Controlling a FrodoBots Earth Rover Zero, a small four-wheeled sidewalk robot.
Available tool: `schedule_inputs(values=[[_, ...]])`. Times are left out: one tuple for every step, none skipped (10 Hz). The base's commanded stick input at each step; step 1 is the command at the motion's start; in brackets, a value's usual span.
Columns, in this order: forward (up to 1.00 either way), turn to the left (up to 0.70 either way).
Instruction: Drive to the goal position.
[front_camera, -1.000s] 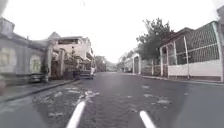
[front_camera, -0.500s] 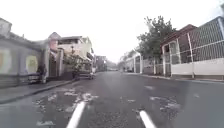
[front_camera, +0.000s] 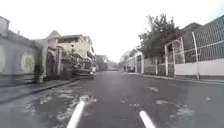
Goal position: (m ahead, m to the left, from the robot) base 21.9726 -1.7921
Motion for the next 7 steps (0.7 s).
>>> schedule_inputs(values=[[0.7,0.0],[0.7,0.0],[0.7,0.0],[0.7,0.0],[0.7,0.0],[0.7,0.0],[0.7,0.0]])
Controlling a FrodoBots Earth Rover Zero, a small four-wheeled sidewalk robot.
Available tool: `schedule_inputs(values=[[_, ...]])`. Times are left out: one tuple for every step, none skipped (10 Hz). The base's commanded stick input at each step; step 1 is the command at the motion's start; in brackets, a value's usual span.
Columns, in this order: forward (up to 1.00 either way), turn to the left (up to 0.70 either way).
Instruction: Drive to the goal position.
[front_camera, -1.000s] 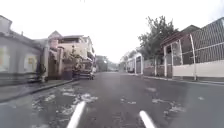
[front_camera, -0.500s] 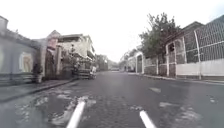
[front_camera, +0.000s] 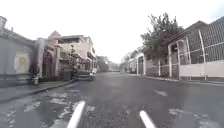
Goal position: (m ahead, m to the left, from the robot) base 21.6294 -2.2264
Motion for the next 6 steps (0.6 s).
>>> schedule_inputs(values=[[0.7,0.0],[0.7,0.0],[0.7,0.0],[0.7,0.0],[0.7,0.0],[0.7,0.0]])
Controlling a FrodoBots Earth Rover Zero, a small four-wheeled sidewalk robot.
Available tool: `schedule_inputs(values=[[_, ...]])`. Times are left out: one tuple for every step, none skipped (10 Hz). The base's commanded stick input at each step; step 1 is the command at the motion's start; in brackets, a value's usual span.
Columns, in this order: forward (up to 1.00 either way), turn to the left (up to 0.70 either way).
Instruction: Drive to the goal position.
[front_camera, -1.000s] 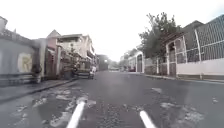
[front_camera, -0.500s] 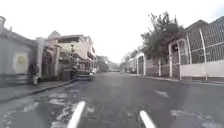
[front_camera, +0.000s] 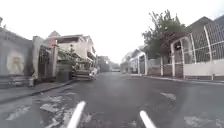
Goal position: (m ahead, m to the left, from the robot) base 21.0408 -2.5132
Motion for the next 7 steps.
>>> schedule_inputs(values=[[0.7,0.0],[0.7,0.0],[0.7,0.0],[0.7,0.0],[0.7,0.0],[0.7,0.0],[0.7,0.0]])
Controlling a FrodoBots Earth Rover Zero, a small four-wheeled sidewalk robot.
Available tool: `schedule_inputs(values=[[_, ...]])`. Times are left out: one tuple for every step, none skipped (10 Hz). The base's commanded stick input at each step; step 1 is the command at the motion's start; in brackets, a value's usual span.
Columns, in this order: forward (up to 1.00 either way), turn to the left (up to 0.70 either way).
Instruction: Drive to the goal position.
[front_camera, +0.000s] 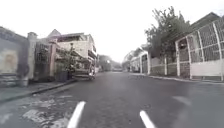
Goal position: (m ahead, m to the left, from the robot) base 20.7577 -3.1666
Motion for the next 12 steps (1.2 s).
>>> schedule_inputs(values=[[0.7,0.0],[0.7,0.0],[0.7,0.0],[0.7,0.0],[0.7,0.0],[0.7,0.0],[0.7,0.0],[0.7,0.0],[0.7,0.0],[0.7,0.0],[0.7,0.0],[0.7,0.0]])
